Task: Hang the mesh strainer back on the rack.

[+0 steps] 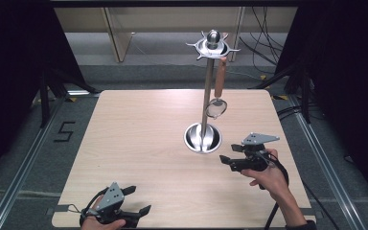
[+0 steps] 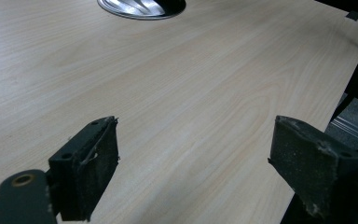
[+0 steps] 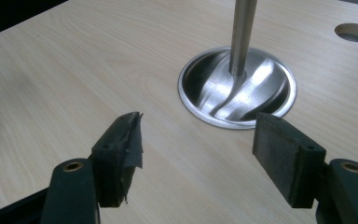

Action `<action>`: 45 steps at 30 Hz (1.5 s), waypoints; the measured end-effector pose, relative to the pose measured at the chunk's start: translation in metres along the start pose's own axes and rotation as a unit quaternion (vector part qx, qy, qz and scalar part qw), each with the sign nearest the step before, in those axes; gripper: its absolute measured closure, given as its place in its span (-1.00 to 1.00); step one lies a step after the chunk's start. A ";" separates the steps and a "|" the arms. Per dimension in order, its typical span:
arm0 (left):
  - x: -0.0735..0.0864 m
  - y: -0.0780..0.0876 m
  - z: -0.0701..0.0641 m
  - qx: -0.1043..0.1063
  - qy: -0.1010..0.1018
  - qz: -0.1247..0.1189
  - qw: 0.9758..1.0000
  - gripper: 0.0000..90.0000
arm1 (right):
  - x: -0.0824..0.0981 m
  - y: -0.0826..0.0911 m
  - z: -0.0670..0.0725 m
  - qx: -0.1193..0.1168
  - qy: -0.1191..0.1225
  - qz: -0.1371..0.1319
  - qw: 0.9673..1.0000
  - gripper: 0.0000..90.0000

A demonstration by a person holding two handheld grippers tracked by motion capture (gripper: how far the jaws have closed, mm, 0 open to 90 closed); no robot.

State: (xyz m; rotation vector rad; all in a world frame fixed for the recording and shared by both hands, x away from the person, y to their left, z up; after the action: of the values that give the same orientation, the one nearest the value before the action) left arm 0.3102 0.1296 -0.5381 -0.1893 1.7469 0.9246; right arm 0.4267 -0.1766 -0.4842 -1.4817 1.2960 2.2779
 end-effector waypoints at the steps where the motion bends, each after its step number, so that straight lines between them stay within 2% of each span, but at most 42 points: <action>1: 0.000 0.000 0.000 0.000 -0.001 0.001 1.000 -0.67 | 0.003 0.000 0.001 -0.007 0.002 0.010 1.000 -0.26; 7: 0.001 0.000 0.000 0.002 -0.001 0.004 1.000 -0.67 | 0.005 -0.001 0.001 -0.001 0.003 0.007 1.000 -0.28; 8: 0.000 0.000 0.000 0.001 -0.001 0.002 1.000 -0.67 | 0.008 0.000 0.002 -0.001 -0.003 0.018 1.000 -0.29; 9: 0.000 0.000 0.000 0.001 0.000 0.002 1.000 -0.67 | 0.008 0.000 0.002 -0.001 -0.003 0.018 1.000 -0.31; 11: 0.000 0.000 0.000 0.001 -0.002 0.002 1.000 -0.67 | 0.010 -0.001 0.001 0.004 0.003 0.019 1.000 -0.33; 12: 0.000 0.000 0.000 0.001 -0.001 0.002 1.000 -0.67 | 0.010 -0.001 -0.001 0.003 0.016 0.017 1.000 -0.33; 14: 0.000 0.000 0.000 0.002 -0.001 0.002 1.000 -0.67 | 0.011 -0.001 -0.001 0.002 0.014 0.016 1.000 -0.34; 16: 0.000 0.000 0.000 0.001 -0.001 0.002 1.000 -0.67 | 0.015 -0.001 0.002 -0.002 0.002 0.023 1.000 -0.35; 17: 0.001 0.000 0.000 0.003 -0.001 0.004 1.000 -0.67 | 0.015 -0.001 -0.001 -0.001 0.017 0.019 1.000 -0.35; 18: 0.000 0.000 0.000 0.002 -0.001 0.002 1.000 -0.67 | 0.017 0.000 0.002 0.000 -0.001 0.023 1.000 -0.36; 21: 0.000 0.000 0.000 0.001 0.000 0.001 1.000 -0.67 | 0.017 -0.001 0.001 0.002 0.001 0.016 1.000 -0.36; 22: 0.000 0.000 0.000 0.001 -0.001 0.002 1.000 -0.67 | 0.020 0.000 0.002 0.000 -0.007 0.024 1.000 -0.37; 23: 0.000 0.000 0.000 0.000 -0.002 0.002 1.000 -0.67 | 0.020 0.000 0.000 0.000 0.003 0.020 1.000 -0.37; 27: 0.001 0.000 0.000 0.002 -0.001 0.003 1.000 -0.67 | 0.023 0.000 0.000 0.000 0.000 0.022 1.000 -0.37; 28: 0.001 0.000 0.000 0.002 -0.002 0.004 1.000 -0.67 | 0.024 0.000 -0.001 -0.004 0.009 0.019 1.000 -0.37; 30: 0.001 0.000 0.000 0.002 -0.002 0.004 1.000 -0.67 | 0.024 0.000 -0.001 -0.004 0.010 0.016 1.000 -0.37; 31: 0.000 0.000 0.000 0.001 -0.001 0.003 1.000 -0.67 | 0.026 0.001 0.002 0.001 -0.006 0.020 1.000 -0.37; 37: 0.000 0.000 0.000 0.000 -0.001 0.001 1.000 -0.67 | 0.032 0.001 0.007 -0.005 -0.004 0.027 1.000 -0.38; 39: 0.000 0.000 0.000 0.000 -0.002 0.002 1.000 -0.67 | 0.032 0.000 0.006 -0.006 0.012 0.026 1.000 -0.38; 42: 0.000 0.000 0.000 0.000 -0.001 0.002 1.000 -0.67 | 0.036 -0.002 0.011 -0.010 -0.001 0.027 1.000 -0.38; 45: 0.000 0.000 0.000 0.000 0.001 0.000 1.000 -0.67 | 0.037 -0.002 0.010 -0.007 0.007 0.027 1.000 -0.38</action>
State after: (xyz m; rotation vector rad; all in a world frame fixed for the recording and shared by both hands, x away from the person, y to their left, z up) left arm 0.3103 0.1297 -0.5381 -0.1918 1.7491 0.9249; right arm 0.4022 -0.1802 -0.5134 -1.4885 1.3435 2.3190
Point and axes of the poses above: each handheld gripper's, and its own axes: y roughly backward along the jaws, x roughly out of its underside, z roughly to its left, the point moved 9 cm from there along -y, roughly forward along the jaws, and after that the axes turned 1 degree about -x, right-handed, at the moved point
